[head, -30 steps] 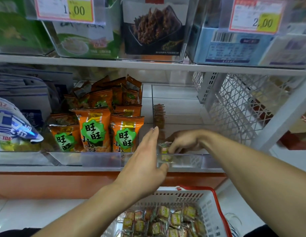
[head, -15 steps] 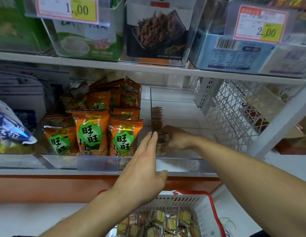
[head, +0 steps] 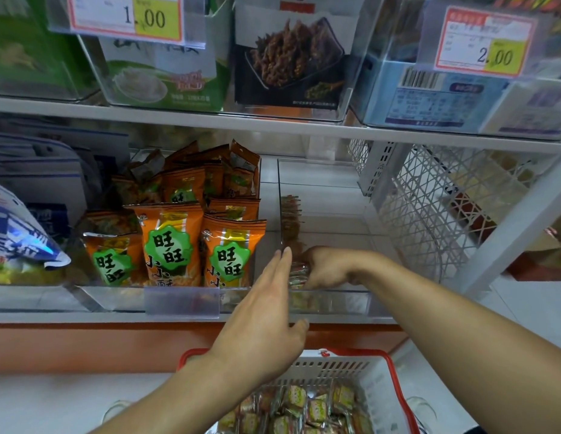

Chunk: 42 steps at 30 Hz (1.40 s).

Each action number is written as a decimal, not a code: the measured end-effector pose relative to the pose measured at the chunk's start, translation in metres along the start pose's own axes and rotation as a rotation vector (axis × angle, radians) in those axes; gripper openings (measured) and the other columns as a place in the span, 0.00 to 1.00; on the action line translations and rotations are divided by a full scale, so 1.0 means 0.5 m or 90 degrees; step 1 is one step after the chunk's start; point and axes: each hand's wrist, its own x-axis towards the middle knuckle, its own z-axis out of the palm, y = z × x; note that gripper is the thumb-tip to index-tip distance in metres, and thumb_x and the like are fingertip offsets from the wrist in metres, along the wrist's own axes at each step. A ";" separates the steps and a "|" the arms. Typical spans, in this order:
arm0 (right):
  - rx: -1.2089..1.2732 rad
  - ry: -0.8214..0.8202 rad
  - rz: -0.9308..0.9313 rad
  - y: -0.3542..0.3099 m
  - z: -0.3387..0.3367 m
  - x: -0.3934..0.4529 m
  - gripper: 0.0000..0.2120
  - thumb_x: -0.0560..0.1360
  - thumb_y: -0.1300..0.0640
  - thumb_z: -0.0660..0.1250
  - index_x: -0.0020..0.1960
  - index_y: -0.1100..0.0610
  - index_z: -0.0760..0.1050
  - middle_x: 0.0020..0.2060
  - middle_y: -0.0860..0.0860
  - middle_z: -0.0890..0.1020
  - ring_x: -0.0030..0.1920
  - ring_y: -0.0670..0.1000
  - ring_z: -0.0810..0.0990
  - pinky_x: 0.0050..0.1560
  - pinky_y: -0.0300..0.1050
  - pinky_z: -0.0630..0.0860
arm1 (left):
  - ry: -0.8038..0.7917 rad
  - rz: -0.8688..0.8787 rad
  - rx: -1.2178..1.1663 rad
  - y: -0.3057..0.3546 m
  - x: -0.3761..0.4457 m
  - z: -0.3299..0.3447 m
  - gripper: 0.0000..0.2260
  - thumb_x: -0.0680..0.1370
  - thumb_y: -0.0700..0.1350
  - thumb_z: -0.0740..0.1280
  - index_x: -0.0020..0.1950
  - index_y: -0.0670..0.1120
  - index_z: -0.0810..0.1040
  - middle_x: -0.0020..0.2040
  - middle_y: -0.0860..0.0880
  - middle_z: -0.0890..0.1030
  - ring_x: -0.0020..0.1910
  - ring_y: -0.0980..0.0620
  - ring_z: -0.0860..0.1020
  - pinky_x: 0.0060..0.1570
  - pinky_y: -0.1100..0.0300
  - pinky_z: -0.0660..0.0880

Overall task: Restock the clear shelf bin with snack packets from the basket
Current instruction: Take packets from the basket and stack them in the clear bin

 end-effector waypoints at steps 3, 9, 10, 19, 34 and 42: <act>0.052 0.004 -0.018 0.003 0.003 -0.003 0.21 0.75 0.61 0.72 0.66 0.54 0.74 0.47 0.47 0.81 0.45 0.46 0.80 0.44 0.35 0.77 | -0.009 -0.009 0.003 0.001 0.000 0.000 0.49 0.78 0.50 0.71 0.81 0.59 0.35 0.83 0.61 0.41 0.81 0.58 0.52 0.74 0.65 0.55; 0.151 0.103 -0.078 0.022 0.004 -0.013 0.30 0.67 0.67 0.76 0.67 0.55 0.76 0.59 0.51 0.84 0.59 0.52 0.82 0.62 0.47 0.77 | -0.020 -0.016 -0.014 0.007 -0.004 -0.007 0.49 0.77 0.49 0.71 0.81 0.60 0.34 0.83 0.62 0.42 0.80 0.55 0.60 0.74 0.61 0.63; 0.151 0.117 -0.098 0.022 0.003 -0.013 0.29 0.66 0.68 0.76 0.66 0.56 0.76 0.58 0.52 0.84 0.58 0.52 0.82 0.61 0.47 0.78 | -0.024 -0.020 -0.012 0.009 -0.005 -0.009 0.49 0.77 0.49 0.71 0.81 0.60 0.34 0.83 0.61 0.43 0.78 0.53 0.65 0.73 0.60 0.66; -0.084 0.183 -0.174 0.015 0.003 0.017 0.32 0.71 0.64 0.75 0.72 0.61 0.67 0.65 0.60 0.76 0.64 0.59 0.76 0.59 0.41 0.71 | -0.040 -0.018 -0.010 0.007 -0.005 -0.009 0.49 0.78 0.50 0.70 0.81 0.60 0.33 0.83 0.62 0.40 0.80 0.55 0.61 0.74 0.60 0.65; -0.738 0.144 -0.252 -0.008 -0.029 0.064 0.21 0.84 0.57 0.56 0.76 0.57 0.65 0.75 0.58 0.66 0.71 0.61 0.70 0.61 0.53 0.73 | -0.044 -0.020 -0.011 -0.001 -0.002 -0.004 0.48 0.78 0.51 0.70 0.81 0.59 0.33 0.82 0.63 0.36 0.81 0.59 0.54 0.70 0.68 0.56; -0.777 0.249 -0.364 0.027 -0.037 0.057 0.23 0.81 0.60 0.61 0.76 0.53 0.65 0.76 0.54 0.67 0.77 0.59 0.61 0.75 0.56 0.62 | -0.063 -0.046 0.006 0.007 -0.005 -0.006 0.49 0.79 0.54 0.70 0.80 0.60 0.32 0.81 0.63 0.34 0.75 0.59 0.65 0.70 0.64 0.63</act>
